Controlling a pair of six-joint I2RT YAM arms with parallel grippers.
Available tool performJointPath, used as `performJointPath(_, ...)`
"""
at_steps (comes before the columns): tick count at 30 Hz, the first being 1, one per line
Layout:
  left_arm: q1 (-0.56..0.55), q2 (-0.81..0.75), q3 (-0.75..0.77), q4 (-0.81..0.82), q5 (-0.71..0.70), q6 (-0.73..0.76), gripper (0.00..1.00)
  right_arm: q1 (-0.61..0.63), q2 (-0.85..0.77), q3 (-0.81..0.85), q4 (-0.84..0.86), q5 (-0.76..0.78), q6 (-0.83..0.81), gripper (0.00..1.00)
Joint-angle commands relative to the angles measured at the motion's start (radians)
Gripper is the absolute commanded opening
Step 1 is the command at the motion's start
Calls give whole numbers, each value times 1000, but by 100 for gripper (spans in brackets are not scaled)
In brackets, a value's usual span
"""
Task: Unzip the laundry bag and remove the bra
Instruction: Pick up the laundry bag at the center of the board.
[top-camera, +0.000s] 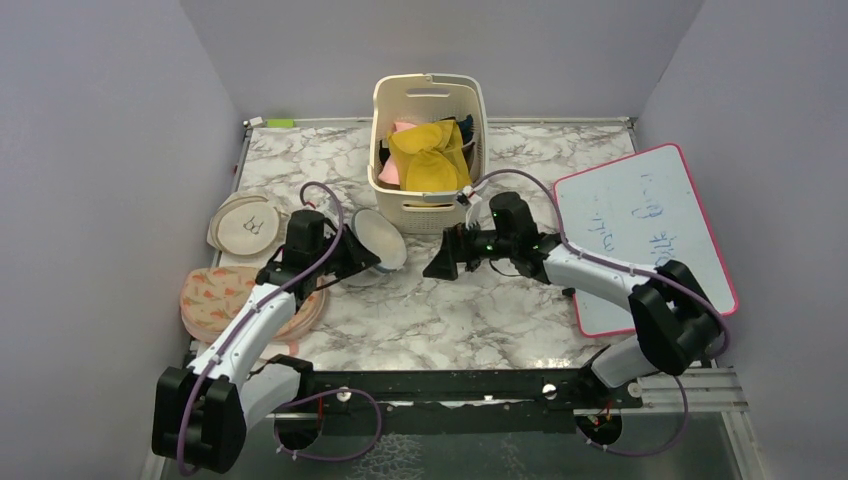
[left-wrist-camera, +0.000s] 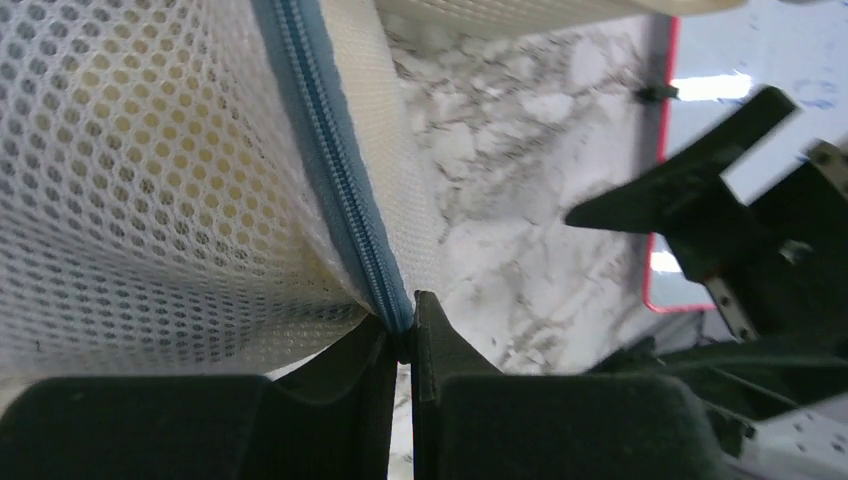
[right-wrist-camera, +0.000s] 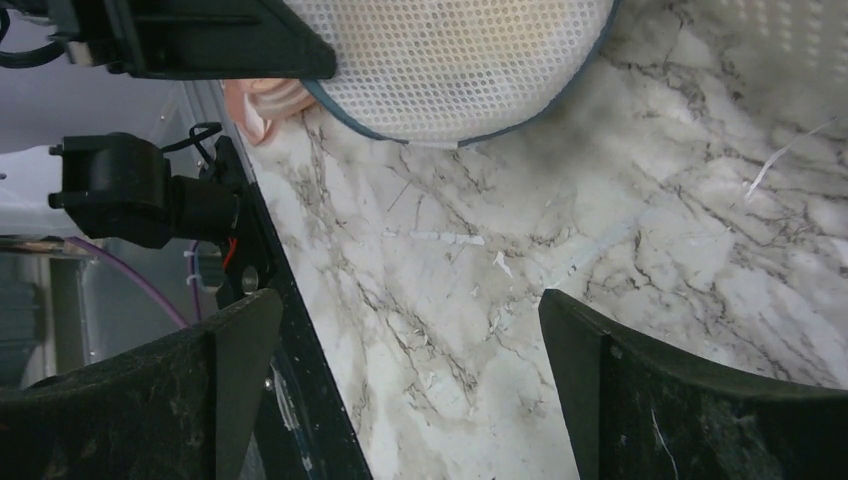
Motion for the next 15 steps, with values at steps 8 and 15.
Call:
performJointPath(8, 1, 34, -110, 435, 501, -150, 0, -110, 92, -5, 28, -42, 186, 95)
performJointPath(15, -50, 88, -18, 555, 608, -173, 0, -110, 82, -49, 140, -123, 214, 94)
